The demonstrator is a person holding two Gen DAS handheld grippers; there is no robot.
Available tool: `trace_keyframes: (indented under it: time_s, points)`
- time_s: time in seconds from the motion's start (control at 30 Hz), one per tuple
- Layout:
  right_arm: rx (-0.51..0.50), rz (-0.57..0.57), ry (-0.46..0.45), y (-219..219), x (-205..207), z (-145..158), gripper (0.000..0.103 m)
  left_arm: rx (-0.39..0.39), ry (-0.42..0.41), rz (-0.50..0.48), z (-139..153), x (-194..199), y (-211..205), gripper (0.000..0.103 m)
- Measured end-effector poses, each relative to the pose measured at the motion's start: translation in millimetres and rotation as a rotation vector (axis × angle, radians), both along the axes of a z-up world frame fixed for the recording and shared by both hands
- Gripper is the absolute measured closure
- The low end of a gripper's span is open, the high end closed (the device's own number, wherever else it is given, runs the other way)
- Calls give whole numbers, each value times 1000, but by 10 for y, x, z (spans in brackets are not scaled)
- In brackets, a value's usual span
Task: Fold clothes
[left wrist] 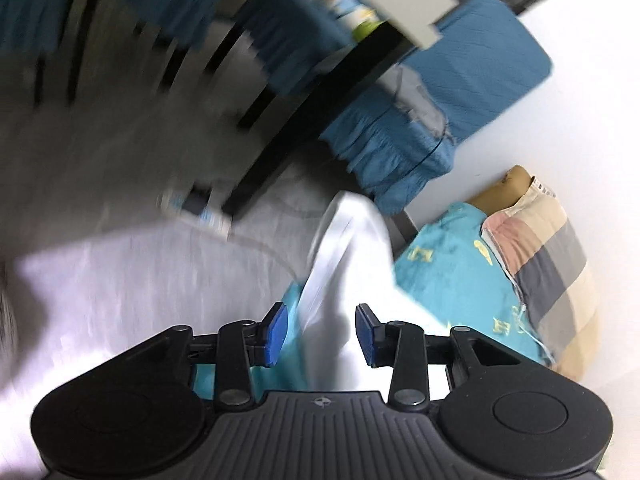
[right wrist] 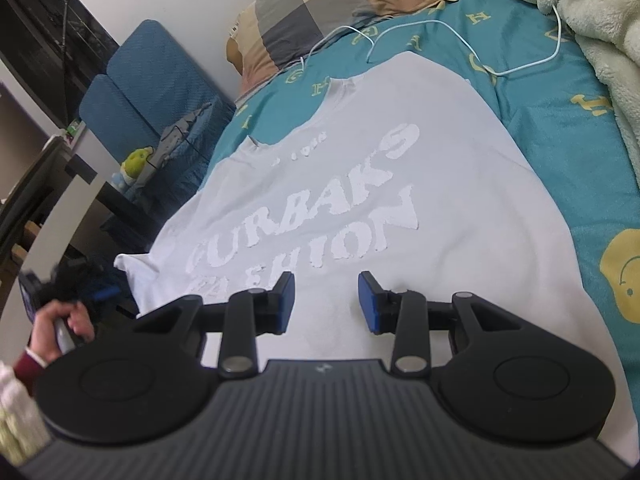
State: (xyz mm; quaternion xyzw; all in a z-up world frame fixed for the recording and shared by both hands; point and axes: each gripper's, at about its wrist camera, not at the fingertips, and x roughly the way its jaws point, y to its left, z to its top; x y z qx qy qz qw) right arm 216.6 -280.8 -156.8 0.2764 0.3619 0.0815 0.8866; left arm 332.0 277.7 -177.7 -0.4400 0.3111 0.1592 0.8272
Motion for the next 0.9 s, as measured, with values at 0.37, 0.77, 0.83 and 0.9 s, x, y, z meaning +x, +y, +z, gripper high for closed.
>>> trace_keyframes:
  time_s: [0.37, 0.77, 0.83, 0.9]
  points:
    - [13, 21, -6, 18, 7, 22, 65, -15, -40, -137, -108, -34, -248, 103]
    - [10, -4, -23, -82, -3, 85, 65, 364, 143, -266, 422, 239, -738, 94]
    - [3, -12, -26, -95, -6, 93, 65, 405, 140, -287, 507, 174, -809, 73]
    - [-5, -16, -34, -114, -15, 111, 64, 445, 132, -316, 607, 86, -892, 65]
